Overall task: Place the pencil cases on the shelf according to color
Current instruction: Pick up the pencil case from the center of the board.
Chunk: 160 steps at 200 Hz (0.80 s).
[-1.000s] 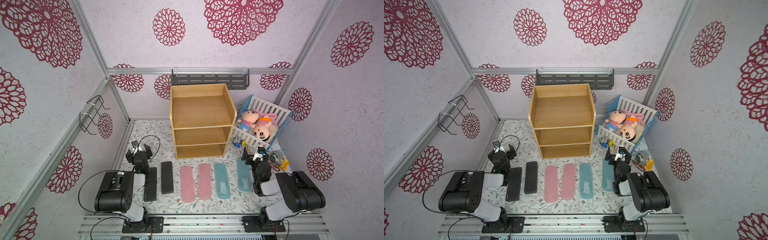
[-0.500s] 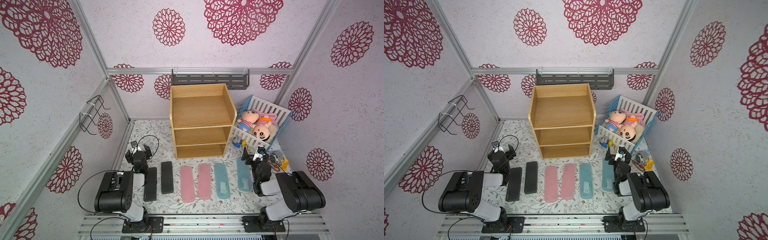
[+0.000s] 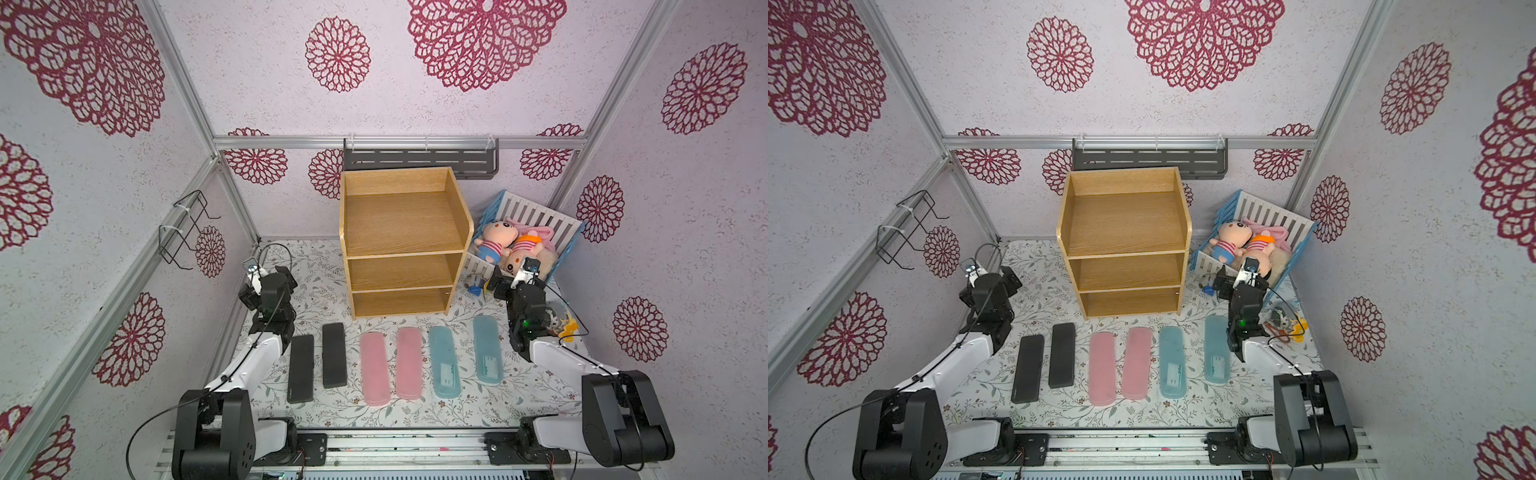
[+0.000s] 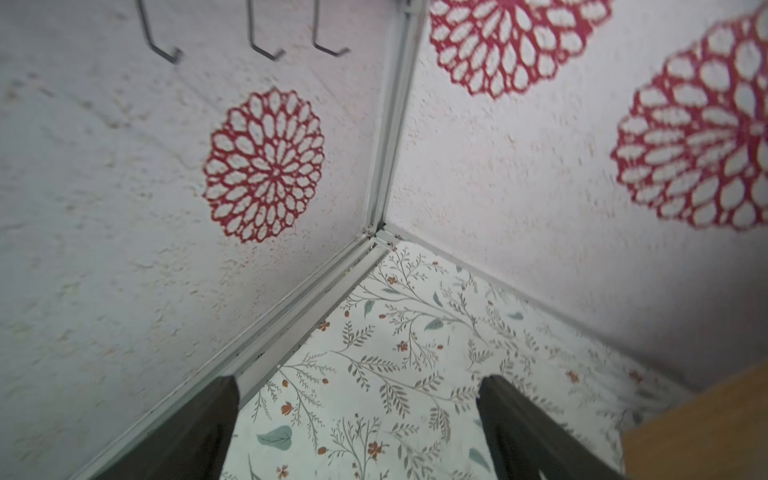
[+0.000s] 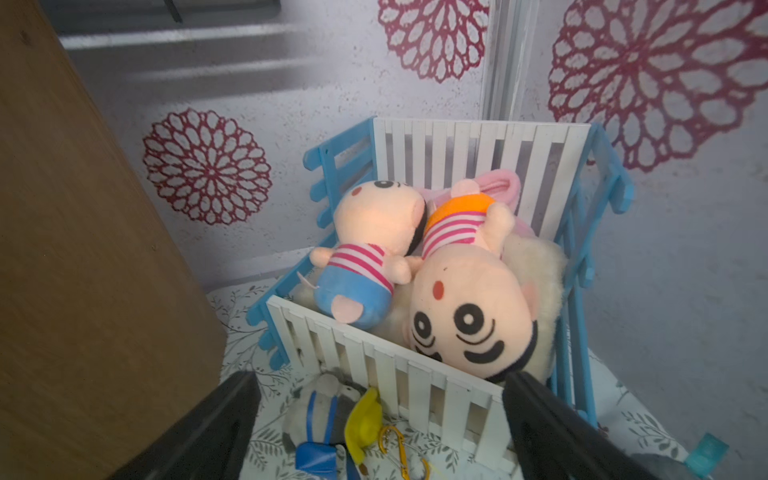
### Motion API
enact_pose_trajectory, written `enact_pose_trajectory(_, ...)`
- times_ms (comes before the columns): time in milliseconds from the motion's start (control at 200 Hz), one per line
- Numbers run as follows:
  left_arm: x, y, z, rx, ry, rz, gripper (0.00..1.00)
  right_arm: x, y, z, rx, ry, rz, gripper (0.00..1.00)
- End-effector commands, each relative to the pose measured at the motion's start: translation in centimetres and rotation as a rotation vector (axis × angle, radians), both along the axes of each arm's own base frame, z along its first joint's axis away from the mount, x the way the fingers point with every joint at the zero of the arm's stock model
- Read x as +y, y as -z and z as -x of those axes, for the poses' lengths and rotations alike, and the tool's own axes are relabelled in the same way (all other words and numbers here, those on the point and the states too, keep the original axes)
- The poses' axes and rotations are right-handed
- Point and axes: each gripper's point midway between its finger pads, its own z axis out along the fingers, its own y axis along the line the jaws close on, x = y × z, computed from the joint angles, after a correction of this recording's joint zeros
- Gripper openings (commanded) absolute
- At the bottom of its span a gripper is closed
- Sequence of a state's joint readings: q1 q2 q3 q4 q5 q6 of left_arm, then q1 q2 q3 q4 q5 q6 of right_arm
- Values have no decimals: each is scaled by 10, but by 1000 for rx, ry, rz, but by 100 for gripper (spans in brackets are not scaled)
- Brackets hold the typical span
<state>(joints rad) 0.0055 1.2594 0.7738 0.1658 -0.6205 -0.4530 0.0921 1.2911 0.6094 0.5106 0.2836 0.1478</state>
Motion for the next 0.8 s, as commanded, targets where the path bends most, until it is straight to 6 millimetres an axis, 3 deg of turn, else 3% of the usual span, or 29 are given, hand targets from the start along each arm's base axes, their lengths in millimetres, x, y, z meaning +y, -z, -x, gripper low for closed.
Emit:
enact_pose_trajectory(0,-2,53,33,259,-74,189,97,24,57,26,303,-65,-128,99)
enact_pose_trajectory(135,-33,55,34,378,51,210,97,49,73,54,444,-71,-156,99)
enact_pose_trajectory(210,-36,55,43,369,14,241,97,68,83,70,511,-92,-158,99)
enact_pose_trajectory(270,-55,57,39,372,123,305,97,88,90,83,562,-134,-141,99)
enact_pose_trajectory(340,-74,57,40,363,213,381,97,97,99,97,610,-116,-141,99)
enact_pose_trajectory(510,-111,61,51,373,363,470,97,102,124,129,717,-85,-134,99)
enact_pose_trajectory(795,-133,75,70,367,443,553,97,117,149,160,827,-110,-175,99)
